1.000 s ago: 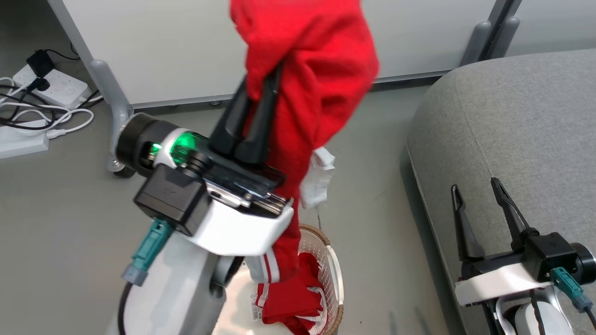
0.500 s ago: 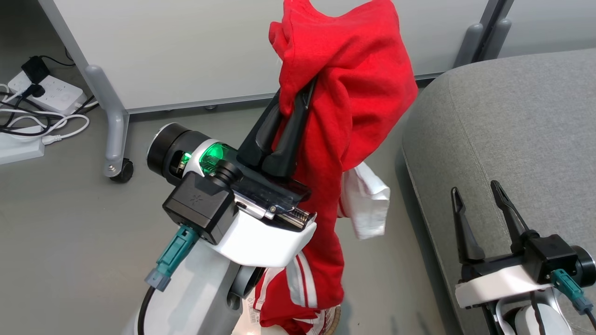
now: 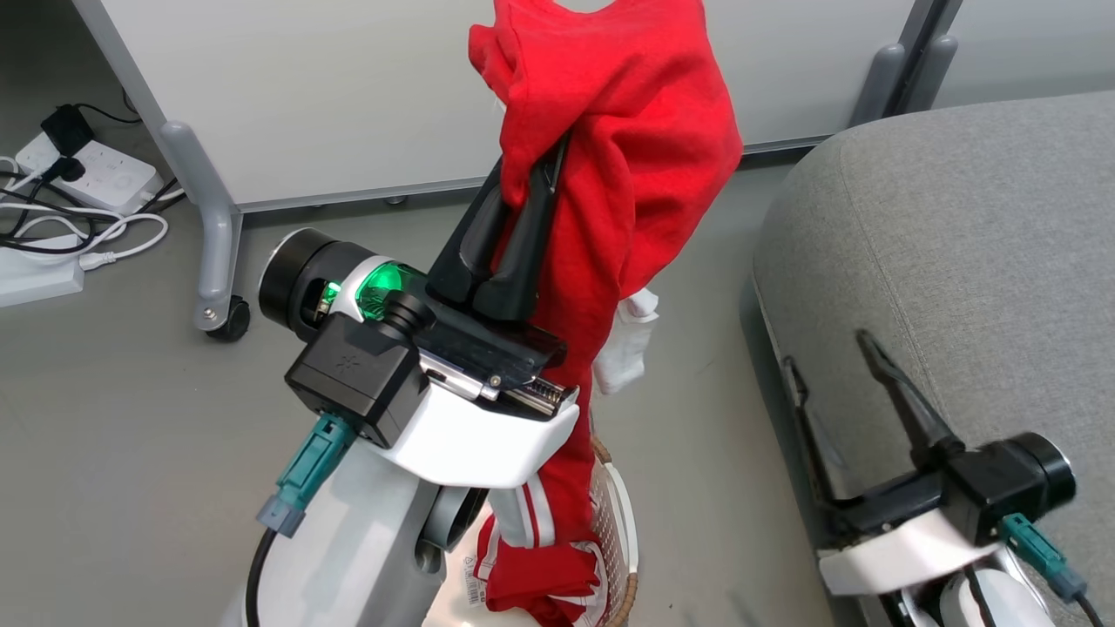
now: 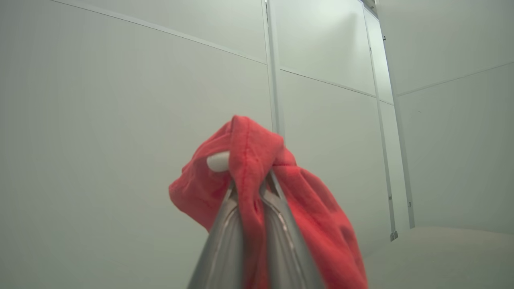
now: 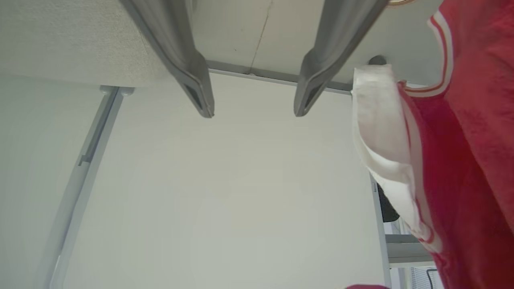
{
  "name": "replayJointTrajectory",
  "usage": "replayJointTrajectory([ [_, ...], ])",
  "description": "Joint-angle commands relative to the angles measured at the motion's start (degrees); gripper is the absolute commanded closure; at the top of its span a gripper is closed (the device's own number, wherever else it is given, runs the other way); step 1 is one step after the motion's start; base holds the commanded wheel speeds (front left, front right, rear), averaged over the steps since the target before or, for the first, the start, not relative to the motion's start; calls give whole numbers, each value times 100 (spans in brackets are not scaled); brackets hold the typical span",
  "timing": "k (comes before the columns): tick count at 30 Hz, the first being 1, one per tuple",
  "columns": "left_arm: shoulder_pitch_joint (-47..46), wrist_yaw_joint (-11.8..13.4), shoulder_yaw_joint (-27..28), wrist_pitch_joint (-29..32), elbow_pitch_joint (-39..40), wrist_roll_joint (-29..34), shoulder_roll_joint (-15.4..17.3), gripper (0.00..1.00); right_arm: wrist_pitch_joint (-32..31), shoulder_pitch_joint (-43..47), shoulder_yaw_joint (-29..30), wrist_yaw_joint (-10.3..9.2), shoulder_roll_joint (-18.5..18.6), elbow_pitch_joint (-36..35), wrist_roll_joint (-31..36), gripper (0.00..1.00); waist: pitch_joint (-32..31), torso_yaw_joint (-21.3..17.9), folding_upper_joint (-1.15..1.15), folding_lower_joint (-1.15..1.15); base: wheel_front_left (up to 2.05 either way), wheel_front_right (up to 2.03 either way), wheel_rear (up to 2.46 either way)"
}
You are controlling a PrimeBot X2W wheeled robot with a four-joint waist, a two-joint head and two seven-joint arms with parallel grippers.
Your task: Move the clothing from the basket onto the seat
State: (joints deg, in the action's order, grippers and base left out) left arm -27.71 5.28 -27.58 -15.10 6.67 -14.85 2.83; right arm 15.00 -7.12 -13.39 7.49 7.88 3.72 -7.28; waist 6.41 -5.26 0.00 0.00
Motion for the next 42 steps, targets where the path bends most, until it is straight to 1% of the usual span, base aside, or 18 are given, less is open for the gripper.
replayJointTrajectory([
  [1, -23, 1, 35, -9, -10, -45, 12, 100, 28, -30, -65, 1, 73, -102, -51, 0, -2, -2, 0, 0, 0, 0, 0],
  [3, -9, -2, 53, -9, -20, -52, 14, 100, 28, -26, -377, 1, 263, -491, -209, 0, -1, -9, 0, 0, 0, 0, 0],
  [8, -8, -11, 30, -9, -49, -54, 13, 100, 20, -116, -1495, 1, 856, -1273, -409, 0, 4, -24, 0, 0, 0, 0, 0],
  [11, -17, -13, 4, -9, -51, -151, 12, 100, 20, -215, -1821, 1, 969, -1439, -519, 0, 3, -28, 0, 0, 0, 0, 0],
  [13, 15, 37, -64, -9, -56, -344, 11, 100, 20, -359, -1986, 1, 912, -1395, -611, 0, -34, -7, 0, 0, 0, 0, 0],
  [19, -143, 124, -501, -10, -178, -507, 11, 100, 20, -627, -2281, 1, 826, -1129, -595, 0, -116, 160, 0, 0, 0, 0, 0],
  [26, -352, 375, -1164, -9, -263, -679, 11, 100, 19, -829, -2362, 1, 571, -687, -475, 0, -187, 310, 0, 0, 0, 0, 0],
  [30, -419, 484, -1490, -9, -340, -727, 16, 100, 18, -948, -2218, 1, 338, -325, -352, 0, -210, 354, 0, 0, 0, 0, 0],
  [34, -458, 568, -1686, -9, -398, -794, 14, 100, 18, -1007, -1944, 1, 20, 17, -227, 0, -228, 382, 0, 0, 0, 0, 0],
  [36, -462, 601, -1755, -9, -415, -813, 14, 100, 18, -1012, -1900, 1, -102, 166, -229, 0, -229, 397, 0, 0, 0, 0, 0],
  [37, -470, 611, -1780, -9, -436, -829, 14, 100, 17, -1035, -1881, 1, -138, 223, -229, 17, -225, 402, 0, 0, 0, 0, 0],
  [38, -479, 628, -1797, -9, -455, -839, 14, 100, 18, -1064, -1843, 1, -173, 253, -227, 62, -216, 406, 0, 0, 0, 0, 0],
  [39, -486, 644, -1803, -9, -485, -834, 15, 100, 18, -1091, -1833, 1, -219, 258, -272, 100, -204, 411, 0, 0, 0, 0, 0],
  [42, -502, 678, -1786, -9, -555, -818, 16, 100, 18, -1096, -1818, 1, -271, 264, -357, 100, -182, 419, 0, 0, 0, 0, 0],
])
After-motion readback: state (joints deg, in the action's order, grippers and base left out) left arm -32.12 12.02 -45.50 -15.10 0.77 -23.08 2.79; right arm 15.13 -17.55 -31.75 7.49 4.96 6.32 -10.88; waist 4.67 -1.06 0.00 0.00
